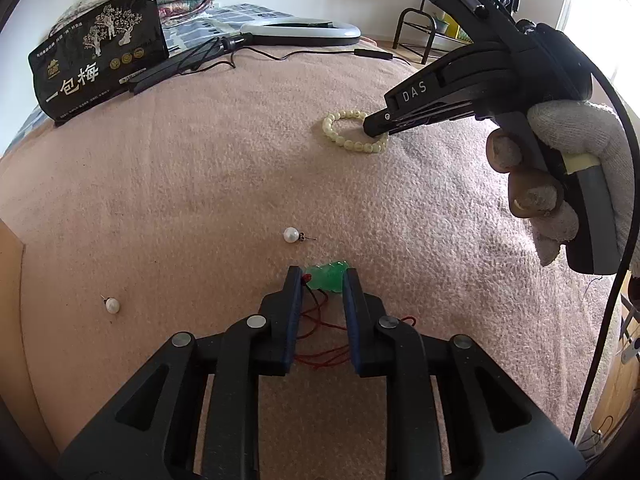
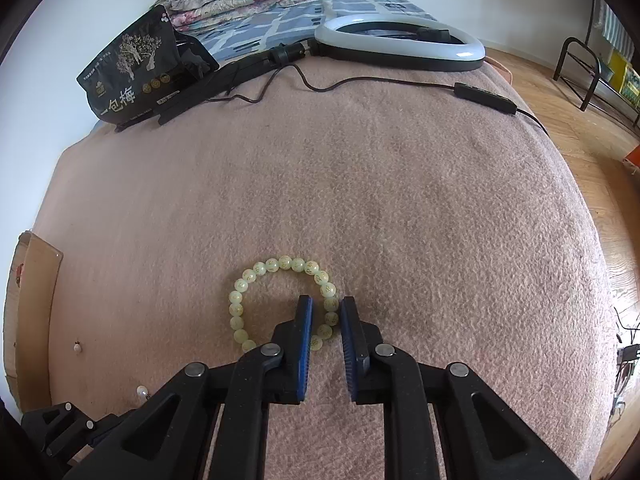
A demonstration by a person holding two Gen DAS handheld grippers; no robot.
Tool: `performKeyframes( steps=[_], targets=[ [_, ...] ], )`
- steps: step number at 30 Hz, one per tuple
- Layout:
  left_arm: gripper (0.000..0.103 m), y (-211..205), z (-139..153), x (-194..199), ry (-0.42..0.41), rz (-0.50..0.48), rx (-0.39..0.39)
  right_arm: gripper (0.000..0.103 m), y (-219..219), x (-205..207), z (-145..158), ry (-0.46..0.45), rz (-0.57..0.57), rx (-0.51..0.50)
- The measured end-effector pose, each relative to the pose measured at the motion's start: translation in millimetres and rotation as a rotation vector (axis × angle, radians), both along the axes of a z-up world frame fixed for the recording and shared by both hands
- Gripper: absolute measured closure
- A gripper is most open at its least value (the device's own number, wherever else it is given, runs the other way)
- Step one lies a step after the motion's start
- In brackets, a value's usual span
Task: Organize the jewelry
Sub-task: 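Grasp the jade pendant with the left tool while the right tool grasps the bead bracelet, then lift the pendant and bracelet with both tools and carry them over the box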
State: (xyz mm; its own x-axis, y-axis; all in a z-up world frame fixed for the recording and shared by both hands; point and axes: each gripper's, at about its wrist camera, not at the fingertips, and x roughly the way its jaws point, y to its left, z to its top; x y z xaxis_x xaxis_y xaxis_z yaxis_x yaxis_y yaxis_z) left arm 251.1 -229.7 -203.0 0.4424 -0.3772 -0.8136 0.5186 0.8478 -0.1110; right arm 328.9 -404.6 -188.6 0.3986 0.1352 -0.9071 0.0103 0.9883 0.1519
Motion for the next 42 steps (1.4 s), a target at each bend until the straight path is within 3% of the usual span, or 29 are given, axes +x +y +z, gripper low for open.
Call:
performKeyframes(
  steps=[1,4,8,11,13,19,28,42],
  targets=[
    [0.068,0,0,0,0.003,0.002,0.0,0.091,0,0,0,-0.001,-0.001,0.001],
    [0.052,-3,1,-4,-0.011,-0.003,0.008,0.091,0,0,0,-0.001,0.0,0.0],
    [0.052,-14,-3,-9,-0.05,-0.02,0.081,0.091,1,0,0,-0.001,0.007,-0.009],
    [0.055,-16,-4,-8,-0.059,-0.004,0.093,0.091,2,0,1,-0.002,0.012,-0.016],
    [0.071,-13,-4,-5,-0.055,0.017,0.086,0.091,2,0,1,-0.003,0.015,-0.023],
    [0.072,-4,-1,-2,-0.038,0.023,0.044,0.098,4,-2,3,-0.013,0.014,-0.027],
    [0.072,12,13,-6,-0.032,0.058,0.0,0.098,0,-12,20,-0.054,0.003,0.008],
    [0.072,50,56,-28,-0.105,0.105,-0.038,0.098,11,-45,64,-0.123,0.019,0.033]
  ],
)
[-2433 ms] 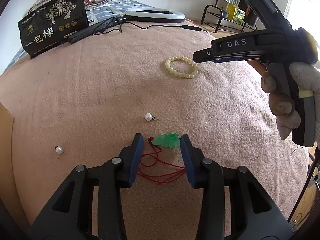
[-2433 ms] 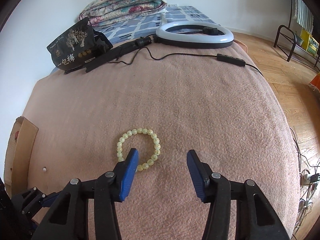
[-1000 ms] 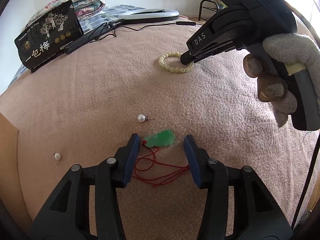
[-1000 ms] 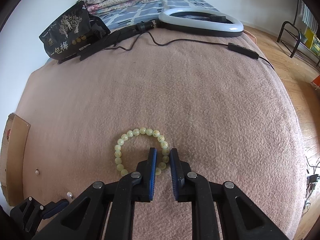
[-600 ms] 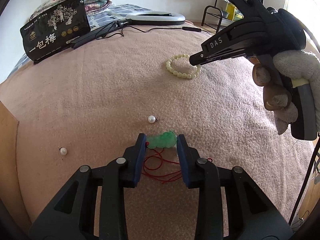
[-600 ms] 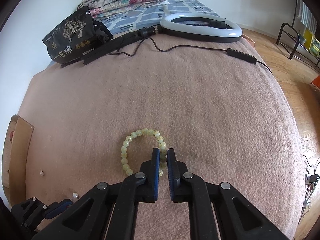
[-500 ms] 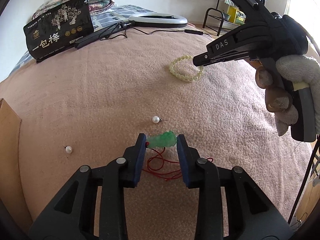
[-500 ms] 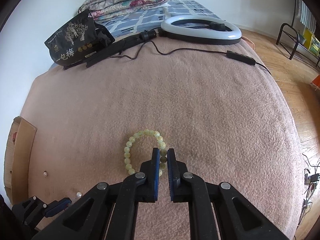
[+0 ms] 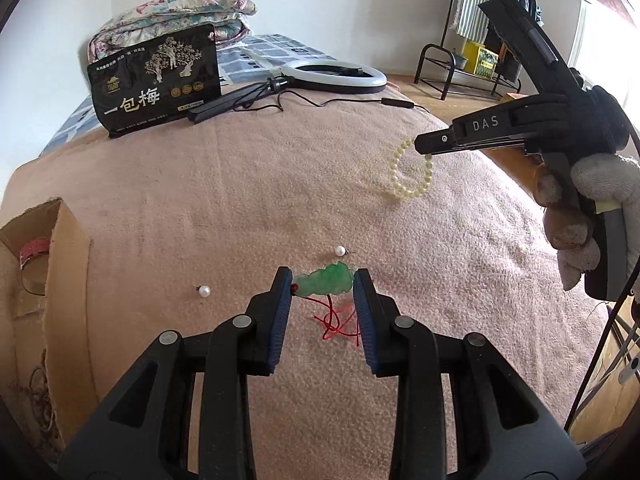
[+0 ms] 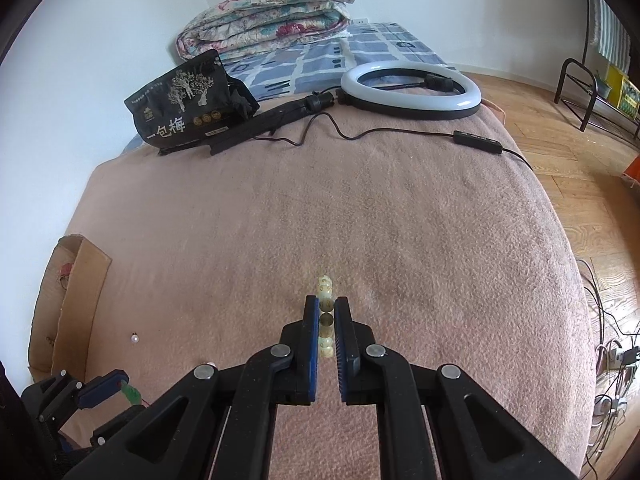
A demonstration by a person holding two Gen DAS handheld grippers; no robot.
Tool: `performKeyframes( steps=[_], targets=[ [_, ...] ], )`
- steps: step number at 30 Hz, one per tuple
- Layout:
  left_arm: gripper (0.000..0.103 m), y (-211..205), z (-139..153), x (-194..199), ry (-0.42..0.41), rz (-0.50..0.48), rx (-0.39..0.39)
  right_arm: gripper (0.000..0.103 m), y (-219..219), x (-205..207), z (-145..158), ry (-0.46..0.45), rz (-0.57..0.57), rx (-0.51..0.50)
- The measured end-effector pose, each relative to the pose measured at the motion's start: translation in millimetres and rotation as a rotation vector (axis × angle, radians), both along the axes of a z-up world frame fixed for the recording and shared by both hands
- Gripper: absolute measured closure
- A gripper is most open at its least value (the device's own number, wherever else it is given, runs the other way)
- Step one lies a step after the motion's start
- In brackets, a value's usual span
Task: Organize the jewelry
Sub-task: 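Lift the pendant and bracelet with both tools and carry them over the box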
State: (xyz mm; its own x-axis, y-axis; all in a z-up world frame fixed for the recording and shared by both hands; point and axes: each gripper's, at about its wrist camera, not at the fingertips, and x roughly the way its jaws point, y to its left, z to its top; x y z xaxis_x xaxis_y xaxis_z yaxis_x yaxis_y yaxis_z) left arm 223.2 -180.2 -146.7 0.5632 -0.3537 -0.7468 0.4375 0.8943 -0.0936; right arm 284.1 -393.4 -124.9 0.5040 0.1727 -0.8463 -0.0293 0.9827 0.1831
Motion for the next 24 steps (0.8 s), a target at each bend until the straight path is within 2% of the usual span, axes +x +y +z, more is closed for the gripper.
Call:
performKeyframes(
  steps=[10,24],
  targets=[
    [0.072,35,31,-20,-0.049,0.044,-0.018,0.098,14,-30,36,-0.053,0.02,-0.004],
    [0.072,83,62,-46,-0.103,0.114,-0.034,0.098,54,-58,69,-0.101,0.094,0.004]
  ],
)
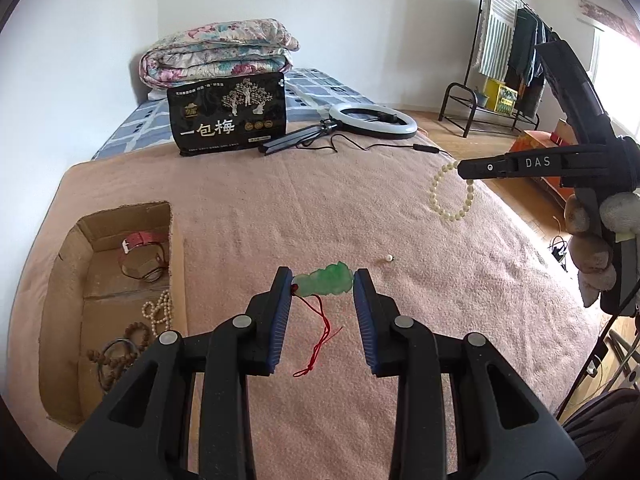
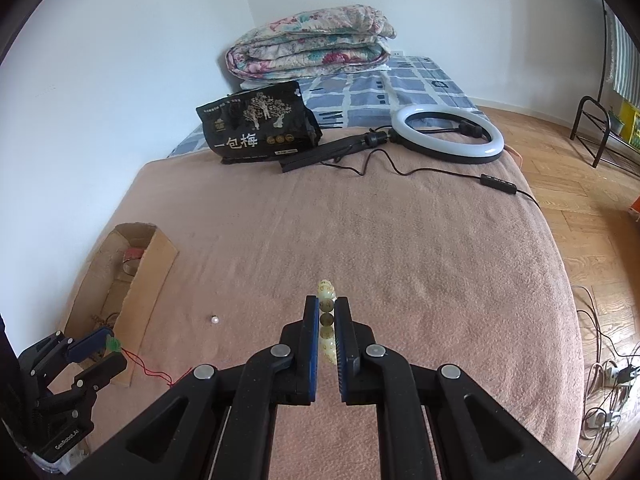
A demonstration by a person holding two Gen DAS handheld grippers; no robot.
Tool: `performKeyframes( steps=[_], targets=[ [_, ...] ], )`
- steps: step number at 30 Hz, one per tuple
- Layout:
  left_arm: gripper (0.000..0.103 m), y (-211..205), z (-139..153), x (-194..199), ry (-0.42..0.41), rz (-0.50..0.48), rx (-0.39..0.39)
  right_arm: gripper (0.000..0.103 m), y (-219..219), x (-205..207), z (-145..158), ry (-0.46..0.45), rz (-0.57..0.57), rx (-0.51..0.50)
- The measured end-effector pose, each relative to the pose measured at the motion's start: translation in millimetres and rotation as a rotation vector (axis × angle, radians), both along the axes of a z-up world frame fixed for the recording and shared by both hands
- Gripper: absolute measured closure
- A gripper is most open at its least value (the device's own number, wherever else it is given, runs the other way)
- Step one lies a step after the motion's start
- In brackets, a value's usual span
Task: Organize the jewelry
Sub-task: 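Lift the pendant and bracelet with both tools and carry them over the box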
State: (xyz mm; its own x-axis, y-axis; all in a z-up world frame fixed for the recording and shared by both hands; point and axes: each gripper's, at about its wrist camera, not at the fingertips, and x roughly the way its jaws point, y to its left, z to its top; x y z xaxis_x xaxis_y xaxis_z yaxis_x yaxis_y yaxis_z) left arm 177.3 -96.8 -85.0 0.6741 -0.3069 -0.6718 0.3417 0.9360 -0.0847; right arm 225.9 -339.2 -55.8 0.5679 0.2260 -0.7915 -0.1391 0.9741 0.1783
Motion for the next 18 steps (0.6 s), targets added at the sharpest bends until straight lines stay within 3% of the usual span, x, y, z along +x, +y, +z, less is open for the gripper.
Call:
performKeyframes(
  steps=[18],
  targets=[
    [0.072,89,38,-9,-0.077,0.134,-0.004,0.098,87,-16,34,-0.053,0.162,0.027]
  ],
)
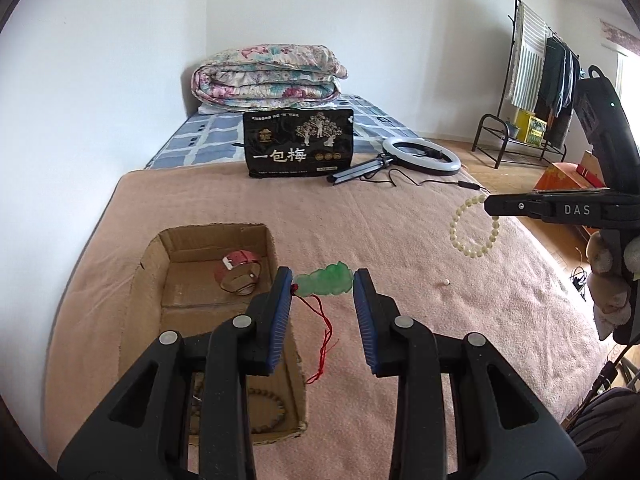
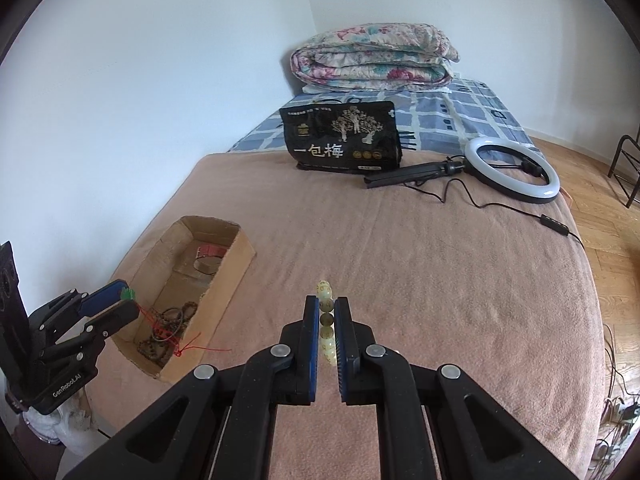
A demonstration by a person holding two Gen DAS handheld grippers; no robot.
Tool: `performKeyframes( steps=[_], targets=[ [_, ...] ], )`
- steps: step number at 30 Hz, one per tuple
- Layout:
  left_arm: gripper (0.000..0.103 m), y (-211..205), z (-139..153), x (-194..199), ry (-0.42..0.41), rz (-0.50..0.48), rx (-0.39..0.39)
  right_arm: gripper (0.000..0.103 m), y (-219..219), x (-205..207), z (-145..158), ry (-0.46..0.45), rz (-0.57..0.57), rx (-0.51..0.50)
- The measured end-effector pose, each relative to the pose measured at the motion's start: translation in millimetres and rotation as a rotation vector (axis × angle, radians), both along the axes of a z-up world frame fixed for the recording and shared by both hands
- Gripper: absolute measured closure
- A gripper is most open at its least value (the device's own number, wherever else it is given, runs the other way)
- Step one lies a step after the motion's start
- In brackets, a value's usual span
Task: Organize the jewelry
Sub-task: 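Lift the pendant and bracelet with both tools and carry them over the box, then open both tools to drop the pendant and bracelet into the box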
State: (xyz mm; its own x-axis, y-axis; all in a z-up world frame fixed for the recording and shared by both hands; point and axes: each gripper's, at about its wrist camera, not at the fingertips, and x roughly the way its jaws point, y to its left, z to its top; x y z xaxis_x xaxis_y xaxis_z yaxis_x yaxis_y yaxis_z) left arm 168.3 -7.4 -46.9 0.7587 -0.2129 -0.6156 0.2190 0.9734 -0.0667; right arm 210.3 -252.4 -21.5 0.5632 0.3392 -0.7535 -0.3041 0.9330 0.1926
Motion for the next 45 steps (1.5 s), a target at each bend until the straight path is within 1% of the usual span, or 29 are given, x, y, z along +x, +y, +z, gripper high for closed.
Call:
performKeyframes(
  steps=[10,18,23,30,37,45],
  targets=[
    [0.072,64,5,18,-0.005,0.089,0.003,0.098,60,-1,8,-0.011,0.104,0.02],
    [0.072,99,3,38,-0.005,0.128,0.004,0.098,108,1,6,-0.006,0.184,0.025],
    [0.072,111,-3,51,0.007,0.137,0.005,0.098,136,4,-2,0.009,0.227,0.023],
    [0.072,118,-17,69,0.029,0.141,0.001,0.098,164,9,-17,0.04,0.266,0.024],
    [0.072,122,-28,83,0.048,0.137,-0.006,0.098,181,15,-32,0.065,0.288,0.024],
    [0.072,124,-39,94,0.067,0.136,-0.011,0.098,196,17,-43,0.077,0.31,0.011]
  ],
)
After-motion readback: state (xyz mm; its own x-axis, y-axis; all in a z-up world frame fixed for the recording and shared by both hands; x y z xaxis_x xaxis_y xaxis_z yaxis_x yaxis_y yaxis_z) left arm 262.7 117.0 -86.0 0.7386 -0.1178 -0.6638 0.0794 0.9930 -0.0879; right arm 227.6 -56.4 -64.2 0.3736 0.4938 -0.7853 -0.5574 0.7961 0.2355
